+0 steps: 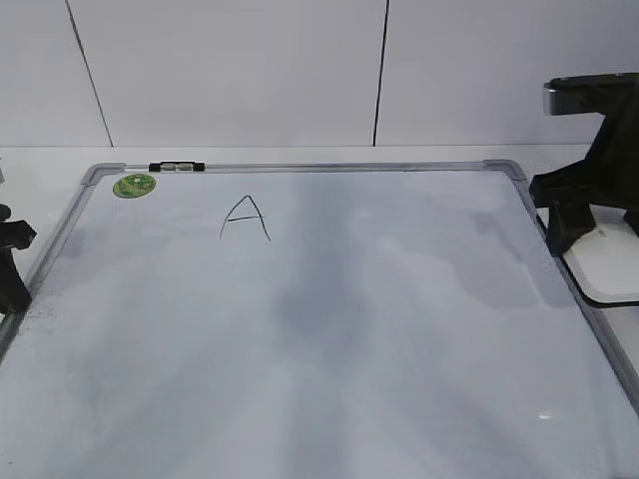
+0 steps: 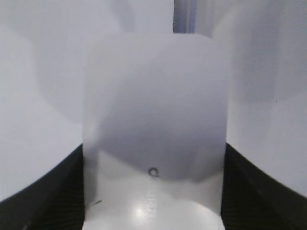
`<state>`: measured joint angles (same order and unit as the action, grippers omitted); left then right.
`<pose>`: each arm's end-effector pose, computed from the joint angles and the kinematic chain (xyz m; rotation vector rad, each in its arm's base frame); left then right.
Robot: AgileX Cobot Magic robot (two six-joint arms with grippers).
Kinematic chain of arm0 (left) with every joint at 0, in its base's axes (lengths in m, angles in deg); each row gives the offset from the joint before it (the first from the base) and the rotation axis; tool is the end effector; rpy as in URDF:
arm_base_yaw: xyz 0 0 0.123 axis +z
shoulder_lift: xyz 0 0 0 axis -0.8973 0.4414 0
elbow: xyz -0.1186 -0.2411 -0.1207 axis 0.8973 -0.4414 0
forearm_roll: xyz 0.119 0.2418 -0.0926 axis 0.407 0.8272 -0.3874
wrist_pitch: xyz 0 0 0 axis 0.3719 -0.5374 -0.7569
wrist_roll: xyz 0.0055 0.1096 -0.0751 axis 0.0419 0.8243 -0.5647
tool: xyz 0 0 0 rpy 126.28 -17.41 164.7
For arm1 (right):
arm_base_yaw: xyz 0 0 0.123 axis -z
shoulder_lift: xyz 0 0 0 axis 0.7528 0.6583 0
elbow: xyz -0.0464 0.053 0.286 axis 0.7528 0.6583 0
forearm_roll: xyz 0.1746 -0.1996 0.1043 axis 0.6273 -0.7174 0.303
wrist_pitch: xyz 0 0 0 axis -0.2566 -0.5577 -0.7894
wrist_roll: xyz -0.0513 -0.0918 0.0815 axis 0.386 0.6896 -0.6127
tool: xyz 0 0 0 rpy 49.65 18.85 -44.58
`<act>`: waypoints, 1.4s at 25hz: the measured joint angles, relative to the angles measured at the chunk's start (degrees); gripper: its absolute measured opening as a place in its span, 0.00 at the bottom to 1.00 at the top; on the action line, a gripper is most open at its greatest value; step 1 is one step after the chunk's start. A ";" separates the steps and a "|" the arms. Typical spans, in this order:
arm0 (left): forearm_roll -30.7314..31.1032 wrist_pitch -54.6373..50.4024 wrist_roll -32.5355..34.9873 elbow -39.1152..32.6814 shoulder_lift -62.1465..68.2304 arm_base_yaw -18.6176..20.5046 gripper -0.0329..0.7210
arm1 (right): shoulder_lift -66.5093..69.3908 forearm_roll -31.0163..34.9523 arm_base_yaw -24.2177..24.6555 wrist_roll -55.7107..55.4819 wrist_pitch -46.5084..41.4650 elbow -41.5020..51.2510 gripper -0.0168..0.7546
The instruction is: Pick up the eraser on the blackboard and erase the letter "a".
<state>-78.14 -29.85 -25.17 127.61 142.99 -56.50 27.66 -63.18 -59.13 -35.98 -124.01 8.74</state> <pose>0.3812 0.0069 0.0941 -0.0480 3.0536 -0.4840 0.3685 0.0521 0.2060 -0.1081 2.9249 -0.1189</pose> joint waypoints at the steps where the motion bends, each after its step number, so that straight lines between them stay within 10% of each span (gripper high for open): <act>1: 0.00 0.00 0.00 0.00 0.00 0.00 0.13 | 0.56 0.21 0.35 0.00 0.64 0.00 0.72; 35: -0.09 0.00 0.13 0.00 0.00 0.00 0.14 | 13.73 -0.17 0.59 0.00 10.78 -2.17 0.72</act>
<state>-78.23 -29.85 -25.04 127.61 142.99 -56.50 41.39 -63.36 -58.53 -35.98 -113.23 6.57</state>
